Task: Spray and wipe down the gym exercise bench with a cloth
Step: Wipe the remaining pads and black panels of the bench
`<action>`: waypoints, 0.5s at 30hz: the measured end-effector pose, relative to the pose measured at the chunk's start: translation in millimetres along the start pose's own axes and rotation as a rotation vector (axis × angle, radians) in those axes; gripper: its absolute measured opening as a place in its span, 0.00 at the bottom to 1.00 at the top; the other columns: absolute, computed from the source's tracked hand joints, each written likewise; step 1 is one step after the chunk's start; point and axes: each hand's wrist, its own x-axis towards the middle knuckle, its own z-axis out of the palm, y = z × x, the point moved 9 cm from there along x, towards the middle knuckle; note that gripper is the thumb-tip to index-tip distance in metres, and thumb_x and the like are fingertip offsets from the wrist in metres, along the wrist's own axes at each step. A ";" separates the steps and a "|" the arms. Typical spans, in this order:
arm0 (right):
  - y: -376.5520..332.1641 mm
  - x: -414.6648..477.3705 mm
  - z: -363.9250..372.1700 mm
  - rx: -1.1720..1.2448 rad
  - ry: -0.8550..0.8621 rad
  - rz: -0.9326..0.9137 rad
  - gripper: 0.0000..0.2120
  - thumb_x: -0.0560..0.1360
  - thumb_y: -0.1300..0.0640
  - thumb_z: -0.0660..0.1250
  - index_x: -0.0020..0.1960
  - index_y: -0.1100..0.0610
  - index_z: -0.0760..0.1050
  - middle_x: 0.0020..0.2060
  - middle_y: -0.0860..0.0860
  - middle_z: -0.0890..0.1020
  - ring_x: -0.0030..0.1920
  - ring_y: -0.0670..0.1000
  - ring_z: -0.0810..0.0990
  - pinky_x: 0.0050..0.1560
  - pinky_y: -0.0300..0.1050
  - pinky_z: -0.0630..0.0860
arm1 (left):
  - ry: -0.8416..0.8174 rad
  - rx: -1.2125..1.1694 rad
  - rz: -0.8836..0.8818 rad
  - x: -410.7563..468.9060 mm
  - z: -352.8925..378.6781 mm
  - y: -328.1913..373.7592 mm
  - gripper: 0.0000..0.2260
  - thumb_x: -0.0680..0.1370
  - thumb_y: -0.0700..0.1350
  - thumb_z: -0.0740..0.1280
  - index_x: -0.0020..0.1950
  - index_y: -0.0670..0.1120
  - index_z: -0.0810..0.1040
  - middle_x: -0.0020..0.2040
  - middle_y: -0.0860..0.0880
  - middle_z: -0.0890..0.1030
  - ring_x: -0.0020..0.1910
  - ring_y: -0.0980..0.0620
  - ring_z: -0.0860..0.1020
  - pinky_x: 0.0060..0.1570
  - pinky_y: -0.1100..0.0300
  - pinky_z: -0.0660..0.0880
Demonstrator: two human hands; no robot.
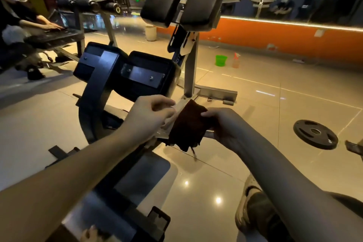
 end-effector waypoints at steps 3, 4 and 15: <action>-21.5 10.1 7.1 0.066 -0.183 0.042 0.13 0.79 0.66 0.63 0.63 0.64 0.76 0.59 0.60 0.81 0.59 0.58 0.83 0.41 0.45 0.85 | -0.324 -0.119 -0.236 9.2 16.7 -21.2 0.23 0.75 0.55 0.74 0.68 0.49 0.79 0.61 0.50 0.83 0.63 0.47 0.79 0.60 0.52 0.75; -28.0 13.0 11.3 0.073 -0.248 0.055 0.12 0.79 0.66 0.63 0.61 0.64 0.77 0.58 0.60 0.81 0.58 0.57 0.83 0.37 0.42 0.84 | -0.413 -0.148 -0.267 9.8 23.1 -22.9 0.23 0.73 0.55 0.75 0.65 0.49 0.81 0.60 0.50 0.84 0.63 0.47 0.80 0.59 0.52 0.75; -88.8 43.9 30.7 -0.706 -0.270 -0.629 0.14 0.81 0.61 0.66 0.49 0.41 0.78 0.46 0.41 0.81 0.53 0.37 0.79 0.49 0.33 0.78 | -0.065 -0.144 -0.475 46.6 6.8 -40.5 0.13 0.77 0.49 0.73 0.56 0.41 0.83 0.49 0.44 0.87 0.47 0.45 0.87 0.46 0.53 0.83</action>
